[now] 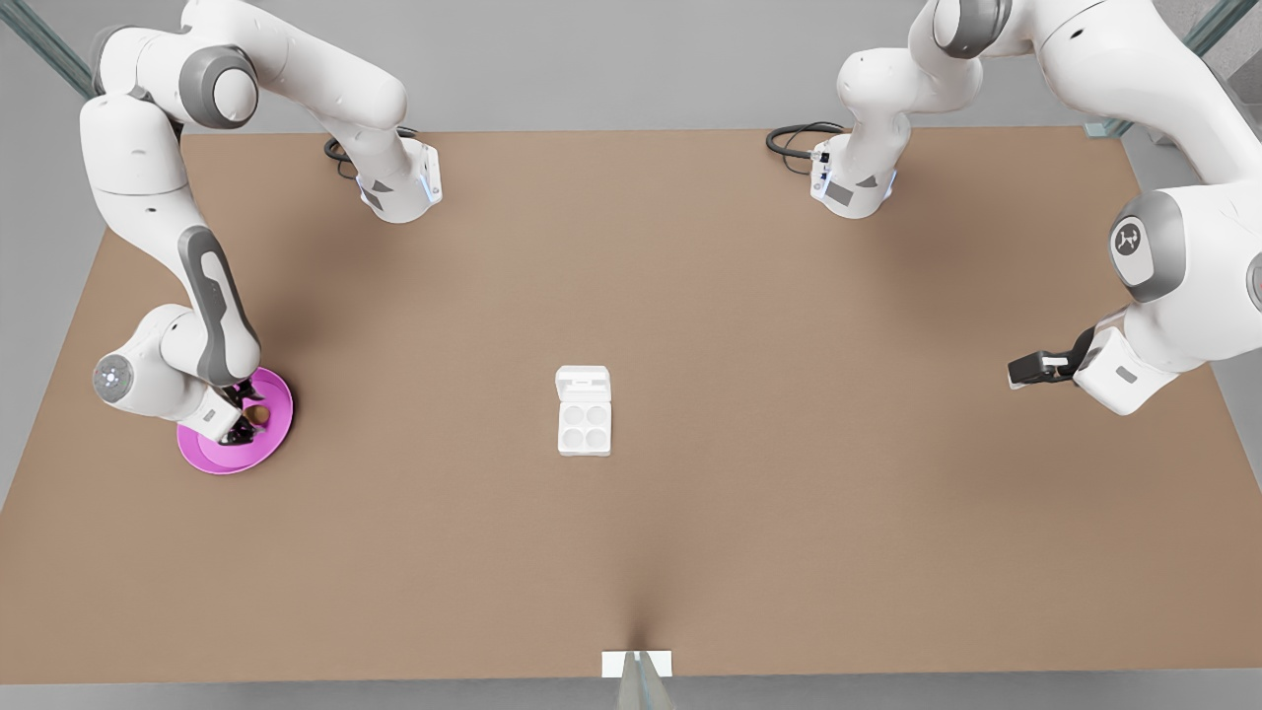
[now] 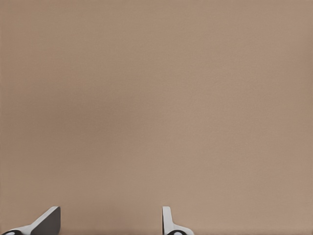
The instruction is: Pack egg into the box and close the box lid
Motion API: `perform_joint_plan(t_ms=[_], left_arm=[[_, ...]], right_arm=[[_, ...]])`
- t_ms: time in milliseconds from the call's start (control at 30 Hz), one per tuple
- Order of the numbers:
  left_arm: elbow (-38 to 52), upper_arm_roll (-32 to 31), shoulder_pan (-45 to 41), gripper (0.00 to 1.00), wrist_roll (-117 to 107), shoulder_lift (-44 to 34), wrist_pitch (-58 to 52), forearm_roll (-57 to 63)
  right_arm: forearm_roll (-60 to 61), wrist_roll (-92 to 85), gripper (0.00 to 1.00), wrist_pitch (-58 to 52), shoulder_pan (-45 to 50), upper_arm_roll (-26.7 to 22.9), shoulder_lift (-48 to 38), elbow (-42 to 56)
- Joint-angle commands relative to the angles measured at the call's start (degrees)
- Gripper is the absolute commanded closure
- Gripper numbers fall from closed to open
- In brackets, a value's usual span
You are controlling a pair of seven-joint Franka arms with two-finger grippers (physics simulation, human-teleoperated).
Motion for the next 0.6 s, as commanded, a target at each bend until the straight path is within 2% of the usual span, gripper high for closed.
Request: perform_joint_plan(t_ms=[0, 567], left_arm=[[0.0, 0.0, 0.0, 0.0, 0.0, 0.0, -0.1, 0.0], [-0.1, 0.0, 0.0, 0.0, 0.0, 0.0, -0.7, 0.0]], right_arm=[[0.0, 0.0, 0.39, 0.0, 0.0, 0.0, 0.0, 0.0], [0.0, -0.1, 0.43, -0.1, -0.6, -0.1, 0.7, 1.1]])
